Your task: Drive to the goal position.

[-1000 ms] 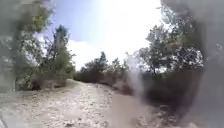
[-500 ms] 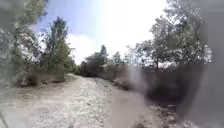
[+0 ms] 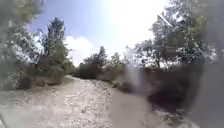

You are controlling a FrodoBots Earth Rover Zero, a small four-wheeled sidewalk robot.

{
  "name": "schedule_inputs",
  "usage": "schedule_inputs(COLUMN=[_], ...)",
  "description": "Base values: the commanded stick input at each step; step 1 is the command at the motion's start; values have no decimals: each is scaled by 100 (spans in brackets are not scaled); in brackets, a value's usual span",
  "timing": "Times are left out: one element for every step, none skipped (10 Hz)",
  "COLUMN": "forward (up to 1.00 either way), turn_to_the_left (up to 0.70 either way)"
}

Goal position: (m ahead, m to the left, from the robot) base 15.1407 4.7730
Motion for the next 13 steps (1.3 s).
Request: schedule_inputs(forward=[60, 60, 60, 60, 60, 60, 60, 60, 60, 60, 60, 60, 60], turn_to_the_left=[1, 1, 1, 1, 1, 1, 1, 5, 14, 15, 15, 15, 15])
